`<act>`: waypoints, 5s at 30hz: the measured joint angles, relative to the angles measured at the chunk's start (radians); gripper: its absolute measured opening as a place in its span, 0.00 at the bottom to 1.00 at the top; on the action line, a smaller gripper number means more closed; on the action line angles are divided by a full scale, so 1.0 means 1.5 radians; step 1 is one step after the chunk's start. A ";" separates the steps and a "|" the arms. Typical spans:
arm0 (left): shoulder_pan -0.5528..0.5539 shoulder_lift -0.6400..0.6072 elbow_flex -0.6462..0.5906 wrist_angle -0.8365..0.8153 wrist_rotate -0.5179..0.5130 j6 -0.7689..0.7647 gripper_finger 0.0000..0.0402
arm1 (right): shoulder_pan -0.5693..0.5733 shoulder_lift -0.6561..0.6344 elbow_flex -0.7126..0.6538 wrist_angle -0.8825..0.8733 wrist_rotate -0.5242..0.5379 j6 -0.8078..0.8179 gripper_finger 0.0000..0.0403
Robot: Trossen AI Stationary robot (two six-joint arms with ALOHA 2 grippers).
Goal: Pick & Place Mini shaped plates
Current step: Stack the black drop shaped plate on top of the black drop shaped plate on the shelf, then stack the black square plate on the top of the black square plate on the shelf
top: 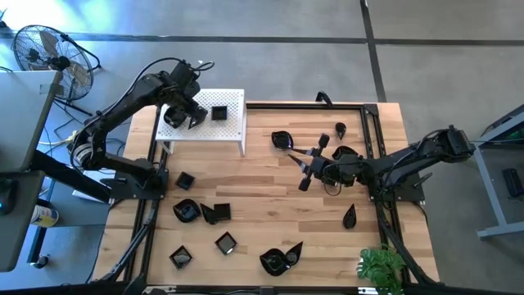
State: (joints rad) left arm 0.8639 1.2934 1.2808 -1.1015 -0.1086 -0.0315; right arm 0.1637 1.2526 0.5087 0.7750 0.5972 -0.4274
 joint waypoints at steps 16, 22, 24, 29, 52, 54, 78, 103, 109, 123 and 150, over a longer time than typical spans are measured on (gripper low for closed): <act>0.000 0.000 0.001 0.035 0.003 0.036 0.00 | 0.000 0.000 0.000 0.000 0.000 0.000 0.18; 0.000 0.014 0.001 0.046 -0.026 0.034 0.00 | 0.000 0.000 0.000 0.000 -0.001 0.000 0.18; 0.000 0.026 0.001 0.045 -0.027 0.028 0.00 | 0.000 0.000 0.000 0.000 -0.001 0.000 0.18; 0.000 0.042 0.001 0.051 -0.027 0.034 0.00 | 0.000 0.000 0.000 0.000 -0.001 0.000 0.18; 0.000 0.066 0.001 0.073 -0.040 0.015 0.00 | 0.000 0.000 0.000 0.000 -0.002 0.000 0.18; 0.000 0.066 0.001 0.073 -0.041 0.011 0.00 | 0.000 0.000 0.000 0.000 -0.002 0.000 0.18; -0.035 0.050 -0.001 0.103 -0.095 -0.020 0.00 | 0.001 0.000 0.000 -0.007 -0.002 -0.002 0.18; -0.035 -0.109 -0.150 0.228 -0.054 -0.035 0.00 | 0.001 0.000 0.000 -0.005 -0.002 0.004 0.18; -0.035 -0.108 -0.152 0.228 -0.055 -0.036 0.00 | 0.001 0.000 0.000 -0.006 -0.002 0.005 0.18; -0.035 -0.146 -0.242 0.329 -0.035 -0.046 0.00 | 0.001 0.000 0.000 -0.010 -0.002 0.012 0.18; -0.294 -0.451 -0.541 0.750 0.090 0.090 0.00 | -0.101 -0.249 0.001 -0.571 -0.088 0.512 0.04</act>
State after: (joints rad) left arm 0.4229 0.6167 0.4689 0.0238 0.0257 0.1033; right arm 0.0129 0.8795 0.5095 -0.0809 0.4655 0.3403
